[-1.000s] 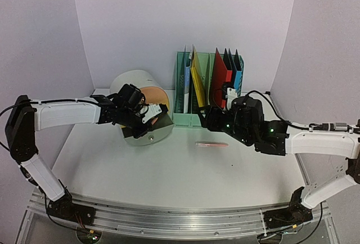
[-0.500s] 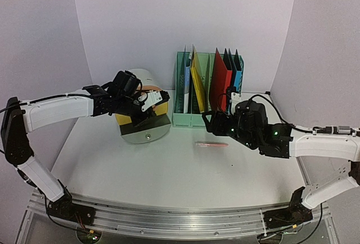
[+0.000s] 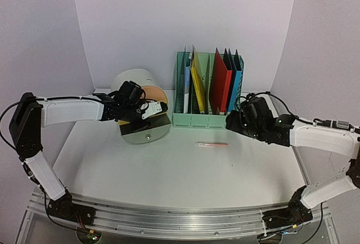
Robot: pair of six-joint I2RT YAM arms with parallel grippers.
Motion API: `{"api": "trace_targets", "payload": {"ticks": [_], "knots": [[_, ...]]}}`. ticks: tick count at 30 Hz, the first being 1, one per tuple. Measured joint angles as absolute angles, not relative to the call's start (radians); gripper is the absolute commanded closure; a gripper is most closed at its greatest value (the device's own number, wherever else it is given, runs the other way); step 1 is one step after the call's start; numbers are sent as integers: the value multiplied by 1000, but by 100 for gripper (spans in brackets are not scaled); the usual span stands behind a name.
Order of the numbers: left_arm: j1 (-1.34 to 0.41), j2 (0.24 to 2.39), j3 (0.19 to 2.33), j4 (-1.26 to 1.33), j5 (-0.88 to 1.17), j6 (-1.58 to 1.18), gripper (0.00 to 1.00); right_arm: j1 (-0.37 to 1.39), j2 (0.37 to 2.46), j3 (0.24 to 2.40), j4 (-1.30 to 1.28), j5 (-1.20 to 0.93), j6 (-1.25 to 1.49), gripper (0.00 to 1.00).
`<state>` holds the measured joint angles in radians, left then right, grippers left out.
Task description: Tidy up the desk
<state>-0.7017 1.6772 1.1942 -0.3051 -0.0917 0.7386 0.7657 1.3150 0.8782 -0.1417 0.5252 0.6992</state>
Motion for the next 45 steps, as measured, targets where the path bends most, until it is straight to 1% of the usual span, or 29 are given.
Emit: {"api": "trace_targets", "payload": {"ticks": [3, 6, 9, 12, 16, 21, 23, 25, 28, 32, 34, 35, 40, 43, 45], "knots": [[-702, 1677, 1195, -299, -90, 735, 43, 650, 1330, 881, -257, 522, 768, 29], [-701, 1676, 1200, -314, -62, 724, 41, 493, 1369, 886, -322, 495, 791, 31], [-701, 1666, 1216, -345, 10, 700, 38, 342, 1456, 928, -366, 461, 778, 31], [-701, 1639, 1234, -371, 82, 666, 34, 238, 1575, 1014, -384, 406, 747, 31], [-702, 1608, 1265, -384, 141, 620, 26, 162, 1739, 1147, -389, 344, 698, 32], [-702, 1575, 1274, -409, 169, 579, 23, 118, 1906, 1301, -397, 298, 648, 39], [-702, 1571, 1275, -419, 177, 568, 23, 106, 1961, 1340, -398, 288, 632, 41], [-702, 1570, 1275, -428, 182, 559, 23, 100, 2006, 1356, -400, 284, 625, 45], [-702, 1569, 1275, -432, 184, 548, 23, 94, 2059, 1360, -417, 293, 606, 56], [-702, 1564, 1275, -445, 189, 541, 23, 94, 2067, 1366, -428, 301, 588, 86], [-702, 1561, 1275, -447, 191, 538, 23, 93, 2068, 1366, -433, 307, 573, 98], [-702, 1560, 1275, -447, 192, 534, 23, 92, 2068, 1366, -435, 309, 573, 100], [-701, 1555, 1289, -464, 239, 499, 22, 83, 2026, 1335, -447, 319, 551, 100], [-689, 1546, 1307, -472, 328, 464, 21, 86, 1905, 1284, -466, 330, 547, 100], [-673, 1533, 1316, -466, 421, 430, 24, 97, 1771, 1258, -460, 339, 536, 100]]}}
